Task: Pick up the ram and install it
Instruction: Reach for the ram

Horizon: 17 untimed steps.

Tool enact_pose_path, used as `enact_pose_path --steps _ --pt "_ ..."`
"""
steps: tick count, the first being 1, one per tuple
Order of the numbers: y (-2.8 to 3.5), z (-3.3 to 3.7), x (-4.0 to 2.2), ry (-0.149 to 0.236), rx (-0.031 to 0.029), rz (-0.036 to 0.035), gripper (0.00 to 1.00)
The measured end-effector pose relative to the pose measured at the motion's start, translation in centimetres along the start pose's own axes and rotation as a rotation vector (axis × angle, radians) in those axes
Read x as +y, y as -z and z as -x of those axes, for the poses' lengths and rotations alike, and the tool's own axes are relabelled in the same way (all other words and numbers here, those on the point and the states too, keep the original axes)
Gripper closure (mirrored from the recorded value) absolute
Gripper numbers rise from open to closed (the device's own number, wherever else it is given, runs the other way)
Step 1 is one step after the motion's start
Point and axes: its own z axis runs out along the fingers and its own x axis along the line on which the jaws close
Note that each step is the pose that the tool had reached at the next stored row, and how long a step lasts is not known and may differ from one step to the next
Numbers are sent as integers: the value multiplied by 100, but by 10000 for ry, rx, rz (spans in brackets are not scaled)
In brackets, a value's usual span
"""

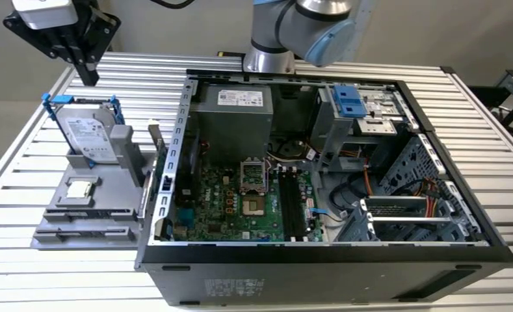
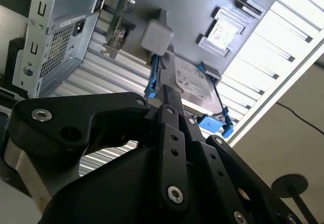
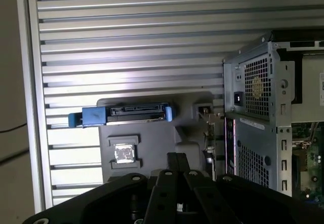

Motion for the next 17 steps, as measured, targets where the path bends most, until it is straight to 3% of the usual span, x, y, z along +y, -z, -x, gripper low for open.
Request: enact_pose_path --steps 9,17 --pt "1 -28 -16 -1 0 0 100" --pt "9 -26 -181 0 1 -1 100"
